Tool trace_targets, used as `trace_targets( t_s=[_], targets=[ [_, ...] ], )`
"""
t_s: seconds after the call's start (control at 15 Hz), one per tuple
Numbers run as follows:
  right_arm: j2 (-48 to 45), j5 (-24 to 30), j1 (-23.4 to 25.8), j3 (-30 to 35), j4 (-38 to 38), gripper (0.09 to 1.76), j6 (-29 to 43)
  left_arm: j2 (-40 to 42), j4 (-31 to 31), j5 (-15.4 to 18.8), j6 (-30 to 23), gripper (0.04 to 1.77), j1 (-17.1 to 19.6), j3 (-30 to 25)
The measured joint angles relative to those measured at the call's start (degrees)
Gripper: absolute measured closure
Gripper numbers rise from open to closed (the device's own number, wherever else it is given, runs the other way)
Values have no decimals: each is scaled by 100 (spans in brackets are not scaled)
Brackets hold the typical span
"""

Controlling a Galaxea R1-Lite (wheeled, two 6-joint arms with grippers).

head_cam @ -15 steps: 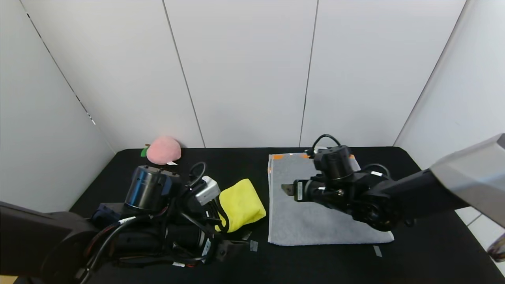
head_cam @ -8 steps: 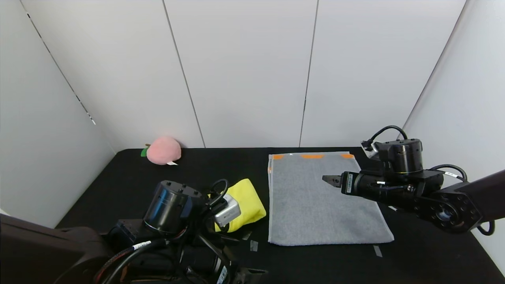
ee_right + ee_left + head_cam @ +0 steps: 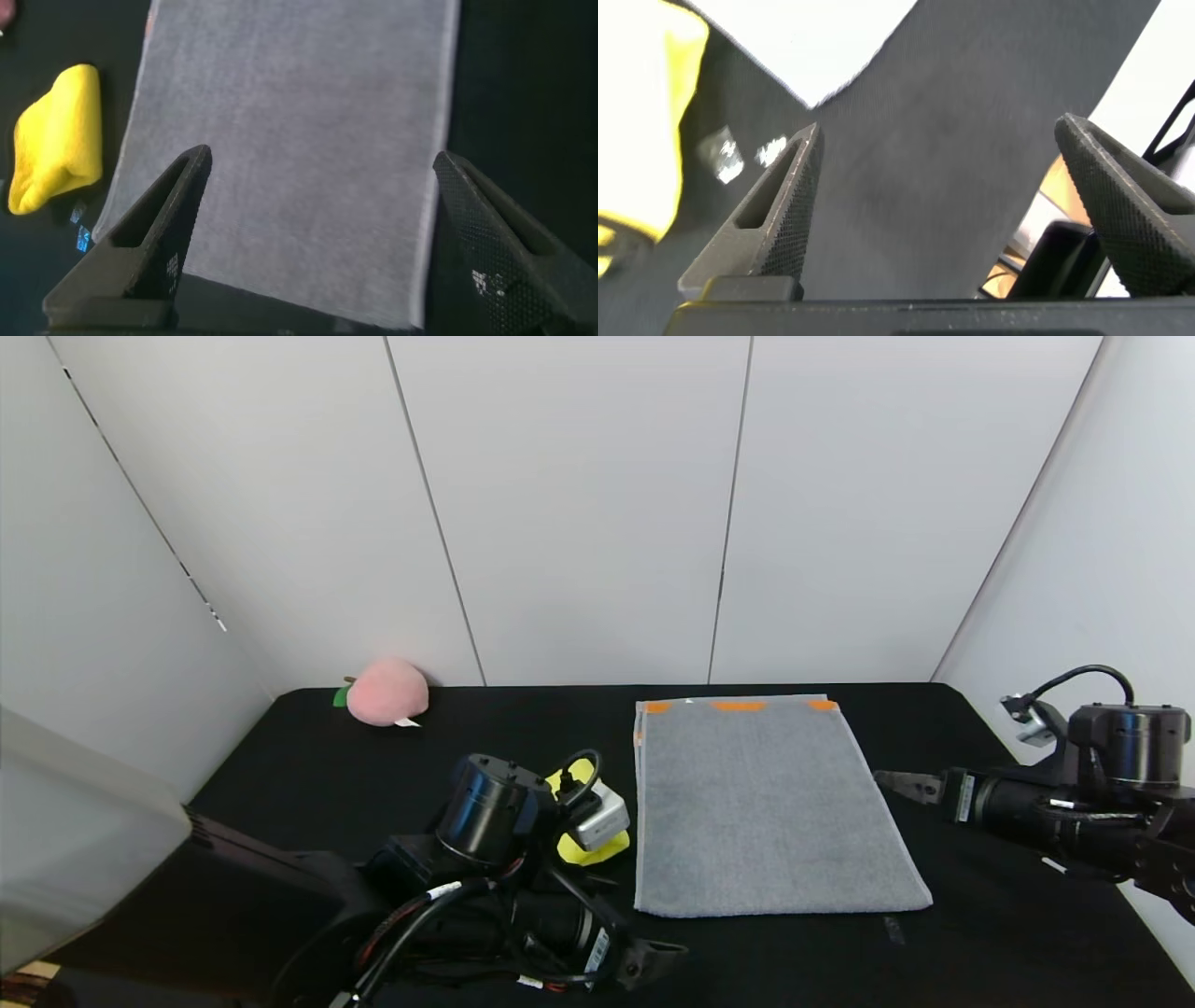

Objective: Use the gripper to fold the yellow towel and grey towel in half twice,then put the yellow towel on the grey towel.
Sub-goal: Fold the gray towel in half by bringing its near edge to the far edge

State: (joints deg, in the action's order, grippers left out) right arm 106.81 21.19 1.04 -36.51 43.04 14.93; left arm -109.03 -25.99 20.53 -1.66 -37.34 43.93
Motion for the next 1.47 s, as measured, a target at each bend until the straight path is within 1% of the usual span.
trace_targets(
  t_s=[0.13, 0.2, 0.33, 0.4, 0.6, 0.67, 0.8, 0.93, 1.13, 1.47],
  targets=[
    [-67, 218, 295, 162, 50, 14, -13, -190, 11, -187, -44, 9, -55, 195],
    [-94, 251, 395, 221, 57, 14, -21, -282, 32, -323, -48, 9, -83, 300],
    [-117, 262, 549, 328, 52, 14, -117, -433, 79, -446, -59, 9, -122, 493],
    [-124, 262, 613, 390, 57, 14, -196, -511, 89, -461, -63, 9, -133, 575],
    [-135, 588, 800, 597, 57, 14, -319, -756, 62, -480, -145, 9, -105, 741],
    [-139, 623, 835, 630, 55, 14, -336, -814, 62, -488, -149, 9, -91, 768],
    [-127, 805, 911, 697, 55, 14, -413, -981, 40, -523, -151, 9, 83, 931],
    [-94, 805, 933, 724, 57, 14, -413, -1197, 16, -538, -143, 9, 239, 1093],
    [-10, 805, 941, 724, 69, 14, -413, -1531, -11, -534, -127, 9, 346, 1262],
    [99, 803, 926, 728, 123, 14, -423, -1798, -22, -469, -132, 9, 350, 1364]
  ],
)
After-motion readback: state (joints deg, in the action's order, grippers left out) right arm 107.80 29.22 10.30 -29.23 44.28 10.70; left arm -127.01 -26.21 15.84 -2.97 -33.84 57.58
